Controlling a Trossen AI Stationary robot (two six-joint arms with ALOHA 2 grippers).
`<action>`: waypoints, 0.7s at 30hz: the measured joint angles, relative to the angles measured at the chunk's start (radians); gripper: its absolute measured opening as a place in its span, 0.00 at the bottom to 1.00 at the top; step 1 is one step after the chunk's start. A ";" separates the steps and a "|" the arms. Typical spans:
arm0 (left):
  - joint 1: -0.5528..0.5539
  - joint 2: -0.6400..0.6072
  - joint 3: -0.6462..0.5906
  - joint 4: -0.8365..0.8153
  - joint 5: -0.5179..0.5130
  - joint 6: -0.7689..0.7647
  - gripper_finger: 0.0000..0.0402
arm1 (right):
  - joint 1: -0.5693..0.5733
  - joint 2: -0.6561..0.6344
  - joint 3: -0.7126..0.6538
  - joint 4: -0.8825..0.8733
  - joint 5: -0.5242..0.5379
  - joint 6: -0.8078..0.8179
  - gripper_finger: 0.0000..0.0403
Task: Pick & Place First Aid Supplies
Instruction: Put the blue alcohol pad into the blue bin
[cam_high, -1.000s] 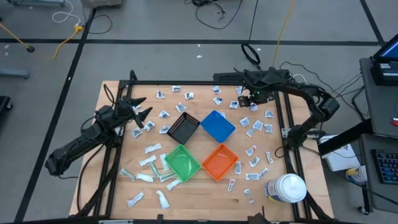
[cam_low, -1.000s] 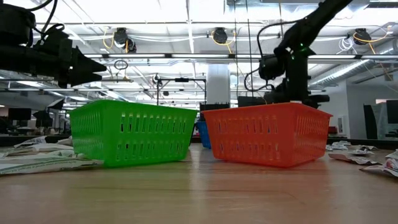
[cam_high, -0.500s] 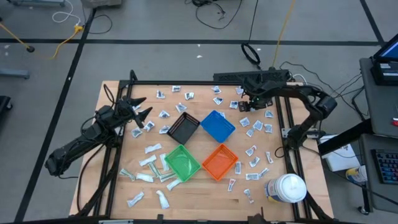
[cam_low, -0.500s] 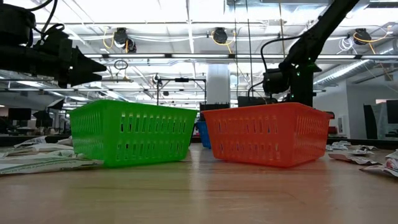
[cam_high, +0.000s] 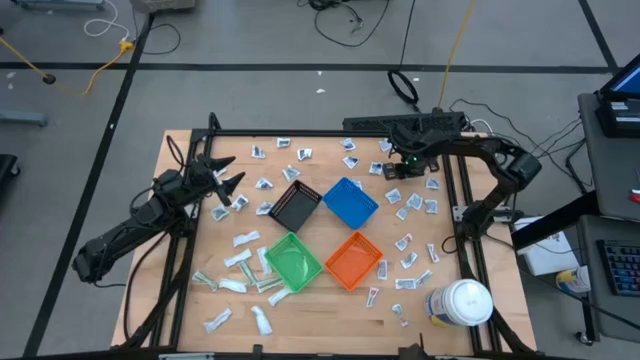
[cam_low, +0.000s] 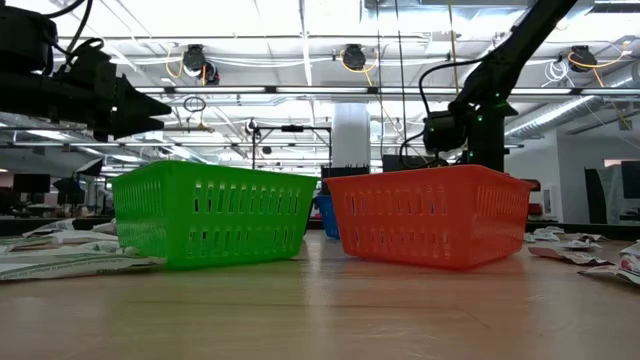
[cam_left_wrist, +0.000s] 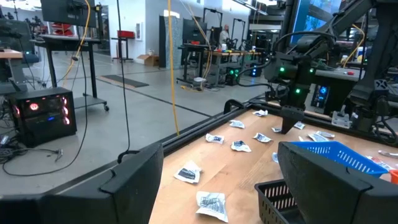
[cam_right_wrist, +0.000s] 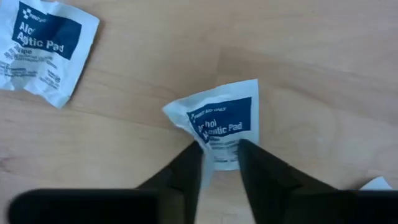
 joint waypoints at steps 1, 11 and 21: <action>0.000 0.000 0.000 0.000 0.000 0.000 0.81 | 0.000 -0.002 0.000 -0.002 0.000 0.000 0.18; 0.000 0.000 0.000 0.000 0.000 0.000 0.81 | 0.007 -0.064 0.081 -0.133 -0.003 0.004 0.03; 0.000 0.000 0.000 0.000 0.000 0.000 0.81 | 0.007 -0.071 0.335 -0.402 0.031 0.011 0.01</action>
